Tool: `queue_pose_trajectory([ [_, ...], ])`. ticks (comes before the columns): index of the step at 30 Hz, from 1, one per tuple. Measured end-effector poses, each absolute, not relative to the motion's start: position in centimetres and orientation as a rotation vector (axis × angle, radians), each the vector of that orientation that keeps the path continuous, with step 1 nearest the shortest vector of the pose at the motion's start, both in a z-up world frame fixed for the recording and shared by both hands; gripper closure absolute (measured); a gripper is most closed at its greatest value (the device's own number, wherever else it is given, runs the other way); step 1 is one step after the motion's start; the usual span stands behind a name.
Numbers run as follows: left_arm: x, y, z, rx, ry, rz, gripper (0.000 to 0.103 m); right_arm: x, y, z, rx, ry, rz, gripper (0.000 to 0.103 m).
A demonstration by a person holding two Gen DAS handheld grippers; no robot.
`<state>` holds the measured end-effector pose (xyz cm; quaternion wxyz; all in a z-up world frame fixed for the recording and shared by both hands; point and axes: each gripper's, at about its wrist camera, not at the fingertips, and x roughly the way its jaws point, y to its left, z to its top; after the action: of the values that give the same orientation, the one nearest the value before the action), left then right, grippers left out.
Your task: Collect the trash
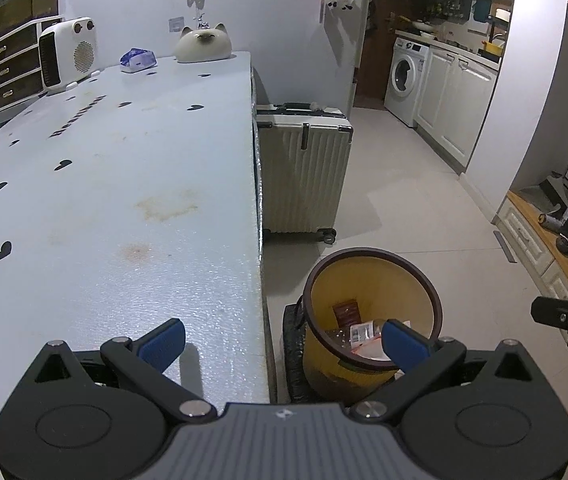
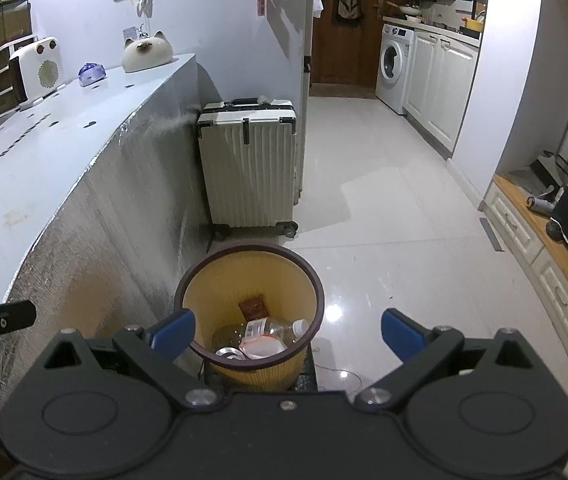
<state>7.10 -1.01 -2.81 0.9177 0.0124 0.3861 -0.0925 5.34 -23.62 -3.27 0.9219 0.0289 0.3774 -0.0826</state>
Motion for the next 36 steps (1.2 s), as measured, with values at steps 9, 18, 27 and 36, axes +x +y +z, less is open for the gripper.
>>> queue_pose_trajectory([
  [9,7.36,-1.28,-3.0,0.032,0.811,-0.177,0.0,5.31,-23.62,-3.37,0.063,0.78,-0.172,0.003],
  [18,7.4,-1.38,-3.07,0.036,0.813,-0.176,0.0,5.31,-23.65,-3.36,0.063,0.78,-0.171,0.003],
  [27,7.39,-1.32,-3.09,0.035,0.813,-0.175,0.0,5.3,-23.63,-3.38,0.064,0.781,-0.171,0.003],
  [36,7.43,-1.3,-3.07,0.034,0.814,-0.174,0.0,5.39,-23.56,-3.31,0.067,0.782,-0.169,0.003],
])
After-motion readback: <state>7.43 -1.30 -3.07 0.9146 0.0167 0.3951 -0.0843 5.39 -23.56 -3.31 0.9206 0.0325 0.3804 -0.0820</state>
